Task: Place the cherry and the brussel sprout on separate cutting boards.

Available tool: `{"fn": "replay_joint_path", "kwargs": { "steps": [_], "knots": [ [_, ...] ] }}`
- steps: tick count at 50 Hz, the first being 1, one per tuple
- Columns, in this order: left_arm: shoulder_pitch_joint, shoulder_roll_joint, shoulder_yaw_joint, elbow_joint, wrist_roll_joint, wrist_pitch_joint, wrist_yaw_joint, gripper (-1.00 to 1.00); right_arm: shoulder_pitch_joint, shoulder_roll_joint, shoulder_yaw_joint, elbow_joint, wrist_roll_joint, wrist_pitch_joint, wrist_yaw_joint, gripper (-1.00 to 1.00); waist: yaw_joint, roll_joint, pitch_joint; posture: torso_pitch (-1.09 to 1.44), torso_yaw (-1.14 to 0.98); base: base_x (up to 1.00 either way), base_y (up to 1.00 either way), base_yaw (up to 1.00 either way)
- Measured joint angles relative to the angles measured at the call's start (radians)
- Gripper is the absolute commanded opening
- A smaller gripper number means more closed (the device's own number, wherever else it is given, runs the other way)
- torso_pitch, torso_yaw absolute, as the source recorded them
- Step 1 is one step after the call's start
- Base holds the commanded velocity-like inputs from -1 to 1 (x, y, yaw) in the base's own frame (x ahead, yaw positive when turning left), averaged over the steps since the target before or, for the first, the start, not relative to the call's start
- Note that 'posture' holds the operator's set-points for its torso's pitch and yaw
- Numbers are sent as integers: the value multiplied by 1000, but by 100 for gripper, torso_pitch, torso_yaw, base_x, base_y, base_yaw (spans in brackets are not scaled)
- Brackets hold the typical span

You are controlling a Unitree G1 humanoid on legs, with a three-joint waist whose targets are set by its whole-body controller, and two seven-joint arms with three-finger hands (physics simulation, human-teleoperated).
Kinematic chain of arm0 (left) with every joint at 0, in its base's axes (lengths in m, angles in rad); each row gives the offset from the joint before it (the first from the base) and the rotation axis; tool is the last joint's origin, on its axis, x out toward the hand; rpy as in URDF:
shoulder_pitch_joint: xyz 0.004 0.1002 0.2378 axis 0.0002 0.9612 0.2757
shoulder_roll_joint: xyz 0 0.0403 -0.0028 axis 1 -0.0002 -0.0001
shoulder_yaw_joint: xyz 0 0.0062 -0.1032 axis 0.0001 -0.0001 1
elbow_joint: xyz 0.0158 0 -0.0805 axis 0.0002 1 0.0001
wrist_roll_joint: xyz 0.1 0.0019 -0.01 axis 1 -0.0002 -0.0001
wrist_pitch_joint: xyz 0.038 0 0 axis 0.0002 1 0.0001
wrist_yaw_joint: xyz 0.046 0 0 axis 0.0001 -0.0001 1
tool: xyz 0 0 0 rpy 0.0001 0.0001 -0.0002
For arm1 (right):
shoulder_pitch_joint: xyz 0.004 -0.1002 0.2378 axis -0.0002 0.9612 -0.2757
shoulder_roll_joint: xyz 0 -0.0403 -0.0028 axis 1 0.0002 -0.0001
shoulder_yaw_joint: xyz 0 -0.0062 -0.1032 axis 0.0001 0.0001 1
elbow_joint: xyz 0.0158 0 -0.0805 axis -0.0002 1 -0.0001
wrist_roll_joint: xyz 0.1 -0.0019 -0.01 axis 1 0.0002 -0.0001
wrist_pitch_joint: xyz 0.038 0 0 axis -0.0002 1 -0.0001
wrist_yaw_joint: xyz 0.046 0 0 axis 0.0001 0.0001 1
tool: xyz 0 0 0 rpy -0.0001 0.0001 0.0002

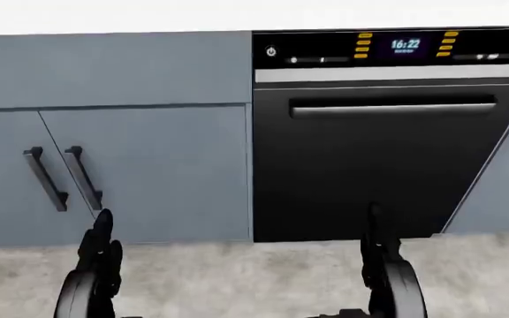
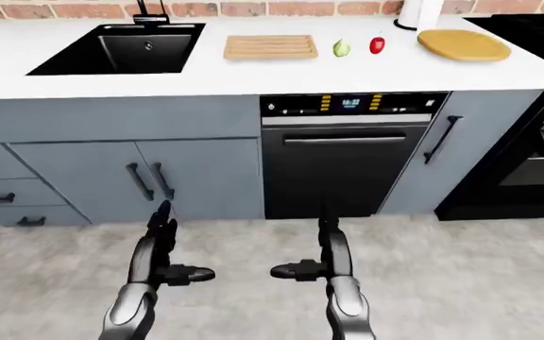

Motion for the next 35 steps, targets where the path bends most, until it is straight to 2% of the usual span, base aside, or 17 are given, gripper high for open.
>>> {"fn": "replay_joint_path", "kwargs": {
  "steps": [1, 3, 4, 5, 7, 10, 16, 22, 27, 31, 33, 34, 35],
  "knots": [
    [7, 4, -3, -55, 2, 27, 0, 100, 9, -5, 6, -70, -3, 44, 0, 100, -1, -3, -5, 0, 0, 0, 0, 0],
    [-10, 11, -3, -196, 11, 78, 0, 100, -11, -13, 6, -261, -12, 134, 1, 100, 7, -2, -46, 0, 0, 0, 0, 0],
    [-24, 11, -3, -235, 16, 91, -1, 100, -31, -10, 3, -318, -15, 157, -1, 100, 8, -7, -35, 0, 0, 0, 0, 0],
    [-24, 12, -5, -266, 21, 105, -3, 100, -43, -8, 4, -359, -17, 176, -1, 100, 9, -10, -36, 0, 0, 0, 0, 0],
    [-27, 17, -6, -323, 31, 154, -13, 100, -65, -8, 8, -416, -19, 212, 0, 100, 8, -9, -58, 0, 0, 0, 0, 0],
    [-48, 30, 8, -404, 48, 247, -31, 100, -105, -12, 6, -474, -24, 287, 0, 100, 8, -6, -66, 0, 0, 0, 0, 0],
    [-140, 59, 61, -550, 65, 437, -60, 100, -223, -42, -28, -588, -27, 475, -2, 100, 12, -1, -67, 0, 0, 0, 0, 0],
    [-340, 115, 83, -637, 76, 640, -87, 100, -377, -88, -70, -689, -2, 633, 2, 100, 10, -3, -68, 0, 0, 0, 0, 0],
    [-450, 161, 98, -676, 76, 739, -103, 100, -462, -140, -99, -691, 22, 696, 7, 100, 9, -3, -66, 0, 0, 0, 0, 0],
    [-524, 189, 100, -695, 85, 820, -112, 100, -518, -170, -128, -695, 43, 759, 6, 100, 10, -2, -53, 0, 0, 7, -3, 0],
    [-532, 189, 93, -713, 89, 851, -114, 100, -516, -170, -131, -707, 58, 777, 0, 100, 13, -1, -31, 0, 0, 42, -21, 0],
    [-524, 191, 93, -727, 91, 858, -117, 100, -521, -171, -131, -720, 70, 794, -2, 100, 15, 6, -22, 0, 0, 38, -12, 0],
    [-517, 192, 97, -741, 93, 864, -120, 100, -522, -174, -131, -734, 81, 797, -5, 100, 17, 14, -24, 0, 0, 38, -13, 0]
  ]
}}
